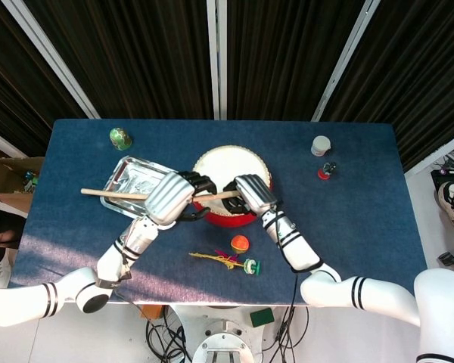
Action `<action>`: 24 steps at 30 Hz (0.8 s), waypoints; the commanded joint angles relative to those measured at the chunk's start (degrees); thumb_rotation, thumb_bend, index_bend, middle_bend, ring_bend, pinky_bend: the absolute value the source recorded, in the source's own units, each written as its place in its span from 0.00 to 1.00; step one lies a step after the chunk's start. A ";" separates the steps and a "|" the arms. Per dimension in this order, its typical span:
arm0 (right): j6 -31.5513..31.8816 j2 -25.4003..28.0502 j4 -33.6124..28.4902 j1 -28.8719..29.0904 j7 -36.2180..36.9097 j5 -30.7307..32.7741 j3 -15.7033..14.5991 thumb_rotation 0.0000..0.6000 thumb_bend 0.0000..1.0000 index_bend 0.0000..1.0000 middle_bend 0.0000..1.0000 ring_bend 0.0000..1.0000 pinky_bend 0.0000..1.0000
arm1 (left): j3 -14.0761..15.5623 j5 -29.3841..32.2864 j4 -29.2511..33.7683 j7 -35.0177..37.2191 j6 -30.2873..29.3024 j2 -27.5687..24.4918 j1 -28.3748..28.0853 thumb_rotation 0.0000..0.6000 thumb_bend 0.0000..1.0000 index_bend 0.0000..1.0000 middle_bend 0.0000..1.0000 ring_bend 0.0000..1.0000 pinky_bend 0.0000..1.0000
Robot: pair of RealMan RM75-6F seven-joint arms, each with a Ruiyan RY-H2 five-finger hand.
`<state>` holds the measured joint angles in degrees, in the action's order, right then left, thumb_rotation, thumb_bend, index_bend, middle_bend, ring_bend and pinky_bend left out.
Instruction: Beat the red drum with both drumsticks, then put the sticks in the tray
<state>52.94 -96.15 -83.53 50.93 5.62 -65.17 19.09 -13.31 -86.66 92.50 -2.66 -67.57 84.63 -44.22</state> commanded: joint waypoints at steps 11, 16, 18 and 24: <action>-0.23 -0.95 0.58 0.23 0.56 0.02 0.44 1.00 0.54 1.00 1.00 1.00 1.00 | -0.36 0.72 -1.69 -0.36 0.12 1.49 -1.01 1.00 0.33 0.56 0.59 0.59 0.66; -0.13 -1.26 0.72 0.21 0.67 -0.14 0.45 1.00 0.53 1.00 1.00 1.00 1.00 | -0.31 0.40 -2.36 0.48 -0.20 1.92 -1.23 1.00 0.36 0.63 0.68 0.66 0.68; 0.07 -1.21 0.63 0.12 0.66 -0.46 0.40 1.00 0.53 1.00 1.00 1.00 1.00 | -0.23 0.24 -2.66 1.09 -0.30 1.93 -1.26 1.00 0.37 0.64 0.71 0.67 0.68; 0.84 -0.19 -0.24 -0.55 0.93 -1.26 0.38 1.00 0.48 1.00 1.00 1.00 1.00 | 0.30 -0.80 -3.01 4.35 -0.56 1.25 -1.24 1.00 0.41 0.66 0.75 0.70 0.69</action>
<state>53.69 -96.48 -83.65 50.49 6.47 -66.33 19.45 -13.17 -87.13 89.62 0.95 -67.99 86.07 -45.47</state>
